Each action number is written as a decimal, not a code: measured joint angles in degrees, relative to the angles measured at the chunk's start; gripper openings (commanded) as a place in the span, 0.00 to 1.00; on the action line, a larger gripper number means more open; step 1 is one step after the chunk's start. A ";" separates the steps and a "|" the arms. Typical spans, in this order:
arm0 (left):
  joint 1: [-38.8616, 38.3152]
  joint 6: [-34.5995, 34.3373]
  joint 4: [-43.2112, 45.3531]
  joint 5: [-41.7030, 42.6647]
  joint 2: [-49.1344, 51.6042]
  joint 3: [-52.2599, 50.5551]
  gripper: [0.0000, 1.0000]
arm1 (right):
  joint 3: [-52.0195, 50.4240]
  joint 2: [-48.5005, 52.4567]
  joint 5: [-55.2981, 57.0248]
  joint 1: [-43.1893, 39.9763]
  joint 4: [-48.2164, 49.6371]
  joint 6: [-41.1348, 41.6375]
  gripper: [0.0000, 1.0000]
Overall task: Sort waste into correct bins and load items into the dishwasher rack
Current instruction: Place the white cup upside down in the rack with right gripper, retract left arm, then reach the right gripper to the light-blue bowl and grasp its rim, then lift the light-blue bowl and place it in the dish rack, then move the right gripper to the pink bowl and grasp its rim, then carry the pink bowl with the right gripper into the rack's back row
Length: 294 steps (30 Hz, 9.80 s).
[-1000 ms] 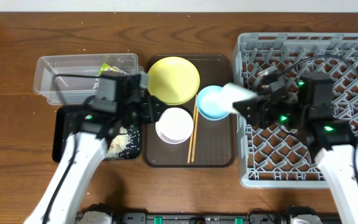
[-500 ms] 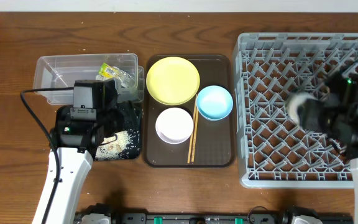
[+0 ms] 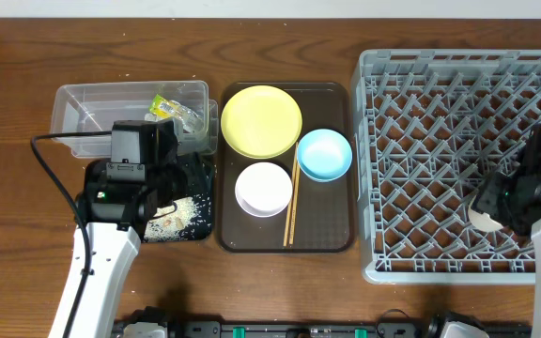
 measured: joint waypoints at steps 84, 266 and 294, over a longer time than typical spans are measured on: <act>0.04 0.00 -9.18 -8.50 0.00 0.00 0.46 | 24.79 48.72 -14.23 38.49 20.68 -30.82 0.18; 0.04 -3.06 -13.86 -23.52 0.00 0.00 0.47 | 28.11 40.44 59.74 22.80 34.93 -27.50 0.01; 0.04 -3.06 -13.88 -23.50 0.00 0.00 0.47 | 28.52 48.43 51.28 26.38 25.59 -16.06 0.38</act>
